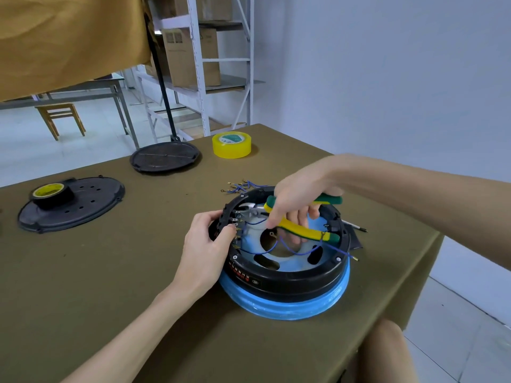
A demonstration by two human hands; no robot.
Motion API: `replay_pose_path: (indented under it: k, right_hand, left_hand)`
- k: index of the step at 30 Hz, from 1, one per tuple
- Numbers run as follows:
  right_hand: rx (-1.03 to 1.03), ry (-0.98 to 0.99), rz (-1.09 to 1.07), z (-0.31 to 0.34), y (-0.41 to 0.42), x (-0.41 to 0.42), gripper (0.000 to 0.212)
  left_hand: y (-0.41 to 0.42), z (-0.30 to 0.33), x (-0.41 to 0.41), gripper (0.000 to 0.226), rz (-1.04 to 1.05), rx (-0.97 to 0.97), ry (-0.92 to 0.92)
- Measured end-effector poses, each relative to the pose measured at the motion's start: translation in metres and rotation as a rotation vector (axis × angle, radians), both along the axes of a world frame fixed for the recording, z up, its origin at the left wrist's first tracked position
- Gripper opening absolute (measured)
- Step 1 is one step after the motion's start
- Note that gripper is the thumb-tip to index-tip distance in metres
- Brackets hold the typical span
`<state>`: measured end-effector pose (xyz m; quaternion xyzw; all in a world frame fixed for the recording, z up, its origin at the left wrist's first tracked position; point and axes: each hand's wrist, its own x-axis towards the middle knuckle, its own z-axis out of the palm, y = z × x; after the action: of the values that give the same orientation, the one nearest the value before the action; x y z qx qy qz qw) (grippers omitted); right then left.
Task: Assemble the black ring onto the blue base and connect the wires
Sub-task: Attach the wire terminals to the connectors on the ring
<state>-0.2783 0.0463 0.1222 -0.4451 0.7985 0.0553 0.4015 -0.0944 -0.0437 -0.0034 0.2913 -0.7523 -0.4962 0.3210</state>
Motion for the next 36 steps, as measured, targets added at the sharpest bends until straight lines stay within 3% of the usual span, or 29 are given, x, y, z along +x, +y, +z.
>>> replay_pose_path:
  k: [3,11,18,22,24,25,27,29,30,33,36]
  right_hand:
    - [-0.112,-0.042,-0.108,0.013,0.013,-0.020,0.044]
    - [-0.463,0.150,-0.439,-0.002,0.018,-0.090,0.051]
    - [-0.335,0.460,-0.463,-0.076,-0.008,-0.112,0.053]
    - [-0.339,0.548,-0.527,-0.088,-0.016,-0.110,0.089]
    - [-0.369,0.507,-0.518,-0.077,-0.014,-0.102,0.077]
    - [-0.467,0.507,-0.500,-0.069,-0.012,-0.098,0.058]
    - [-0.840,0.536,-0.444,-0.056,-0.004,-0.083,0.020]
    - [-1.174,0.526,-0.301,-0.046,0.005,-0.054,0.007]
    - [-1.228,0.470,-0.179,-0.044,0.009,-0.036,0.006]
    - [-1.085,0.340,0.142,-0.052,0.015,0.007,0.007]
    - [-0.923,0.381,0.173,-0.069,0.007,0.019,0.016]
  left_hand:
    - [-0.002,0.001,0.000,0.027,-0.010,0.009,-0.013]
    - [-0.001,0.004,0.002,0.024,-0.027,0.015,-0.006]
    - [0.002,0.007,0.003,0.031,-0.039,0.026,0.019]
    - [0.001,0.005,0.001,0.034,-0.045,0.027,0.028]
    - [0.000,0.004,0.002,0.038,-0.042,0.022,0.026]
    - [0.000,0.004,0.002,0.039,-0.040,0.021,0.026]
    - [0.000,0.004,0.002,0.039,-0.040,0.024,0.029]
    - [0.000,0.004,0.001,0.039,-0.041,0.025,0.039]
    - [0.000,0.004,0.001,0.038,-0.042,0.023,0.040]
    - [-0.003,0.000,0.001,0.022,-0.049,0.014,0.041]
    - [-0.006,-0.003,0.002,0.022,-0.055,-0.017,0.026]
